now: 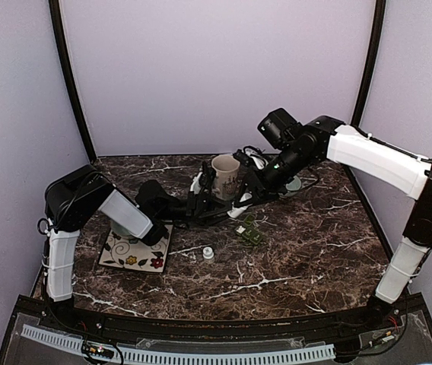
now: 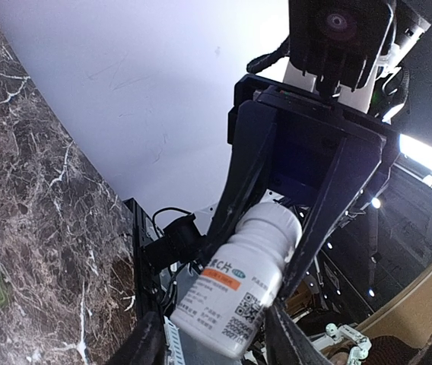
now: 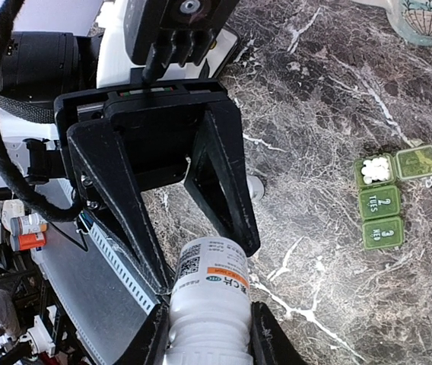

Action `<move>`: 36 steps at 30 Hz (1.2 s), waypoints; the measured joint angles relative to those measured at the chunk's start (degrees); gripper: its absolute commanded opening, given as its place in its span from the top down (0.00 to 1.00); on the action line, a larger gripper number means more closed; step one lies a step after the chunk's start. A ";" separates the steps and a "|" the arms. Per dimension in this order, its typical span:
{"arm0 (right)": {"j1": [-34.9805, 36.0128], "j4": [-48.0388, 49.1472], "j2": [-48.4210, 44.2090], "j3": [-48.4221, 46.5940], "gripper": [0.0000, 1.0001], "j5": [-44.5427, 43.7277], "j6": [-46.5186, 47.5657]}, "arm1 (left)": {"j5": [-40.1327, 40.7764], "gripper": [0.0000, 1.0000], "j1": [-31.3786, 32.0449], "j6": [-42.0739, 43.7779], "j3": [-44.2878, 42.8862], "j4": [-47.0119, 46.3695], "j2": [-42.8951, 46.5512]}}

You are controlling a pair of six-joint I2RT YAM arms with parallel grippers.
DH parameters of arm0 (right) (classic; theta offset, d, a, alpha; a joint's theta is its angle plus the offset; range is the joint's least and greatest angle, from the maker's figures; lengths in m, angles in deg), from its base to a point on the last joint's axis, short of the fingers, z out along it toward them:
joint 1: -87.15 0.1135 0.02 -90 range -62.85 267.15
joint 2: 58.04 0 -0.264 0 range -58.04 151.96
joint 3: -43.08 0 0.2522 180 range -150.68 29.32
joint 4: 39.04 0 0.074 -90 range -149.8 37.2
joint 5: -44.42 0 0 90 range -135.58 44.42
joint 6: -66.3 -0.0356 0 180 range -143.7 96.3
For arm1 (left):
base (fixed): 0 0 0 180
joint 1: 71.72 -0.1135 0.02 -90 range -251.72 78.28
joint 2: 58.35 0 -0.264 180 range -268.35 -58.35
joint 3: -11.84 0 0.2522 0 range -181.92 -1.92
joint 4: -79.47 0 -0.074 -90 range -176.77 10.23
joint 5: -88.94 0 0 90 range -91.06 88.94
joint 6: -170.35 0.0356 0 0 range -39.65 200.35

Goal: Sort the pills into containers
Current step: Pick up the pill bottle.

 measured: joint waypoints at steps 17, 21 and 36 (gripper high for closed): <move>-0.46 3.13 -0.04 2.54 1.00 2.78 -1.46 | -1.53 0.54 -0.24 -3.43 -0.52 -0.11 -0.42; -1.03 3.91 -0.39 2.75 1.00 3.74 -1.62 | -1.40 0.55 -0.33 -4.26 -1.09 -0.28 -0.39; -2.93 7.98 -2.51 3.06 1.00 9.79 -2.49 | -0.68 0.56 -0.74 -1.99 -1.49 3.93 5.18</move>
